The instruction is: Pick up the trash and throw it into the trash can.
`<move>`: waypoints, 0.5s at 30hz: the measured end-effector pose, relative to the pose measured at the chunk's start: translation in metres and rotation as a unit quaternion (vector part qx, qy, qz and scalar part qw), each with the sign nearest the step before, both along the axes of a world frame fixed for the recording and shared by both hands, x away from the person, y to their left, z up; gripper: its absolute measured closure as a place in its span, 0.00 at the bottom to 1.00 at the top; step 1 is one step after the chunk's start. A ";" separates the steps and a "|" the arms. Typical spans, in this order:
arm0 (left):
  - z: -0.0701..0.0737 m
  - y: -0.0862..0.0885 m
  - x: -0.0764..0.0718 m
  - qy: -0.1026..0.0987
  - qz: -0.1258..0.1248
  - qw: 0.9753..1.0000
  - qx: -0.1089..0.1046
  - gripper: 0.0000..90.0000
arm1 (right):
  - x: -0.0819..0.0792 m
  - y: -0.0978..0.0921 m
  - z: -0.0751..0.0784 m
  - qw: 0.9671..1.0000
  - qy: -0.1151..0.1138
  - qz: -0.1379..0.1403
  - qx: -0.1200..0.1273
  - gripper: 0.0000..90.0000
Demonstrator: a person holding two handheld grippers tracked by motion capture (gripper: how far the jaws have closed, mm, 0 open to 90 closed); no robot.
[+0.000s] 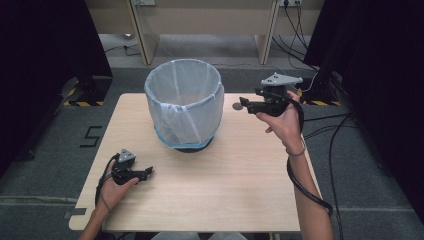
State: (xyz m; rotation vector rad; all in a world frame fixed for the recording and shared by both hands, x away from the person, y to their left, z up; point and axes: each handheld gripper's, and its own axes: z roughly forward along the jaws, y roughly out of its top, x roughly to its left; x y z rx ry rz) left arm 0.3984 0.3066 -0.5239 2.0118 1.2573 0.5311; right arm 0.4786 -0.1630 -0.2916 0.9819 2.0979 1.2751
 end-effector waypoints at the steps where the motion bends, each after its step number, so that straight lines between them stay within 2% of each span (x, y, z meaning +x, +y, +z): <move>1: 0.000 0.000 0.000 0.000 0.000 1.000 0.000 0.15 | 0.000 0.000 0.000 1.000 0.000 0.000 0.000 0.36; 9: -0.001 0.000 0.000 -0.003 0.001 1.000 -0.001 0.15 | -0.001 -0.013 -0.021 1.000 0.016 -0.016 0.011 0.32; 15: -0.001 0.000 0.000 -0.003 0.001 1.000 -0.002 0.15 | -0.007 -0.015 -0.035 0.999 0.024 -0.022 -0.001 0.30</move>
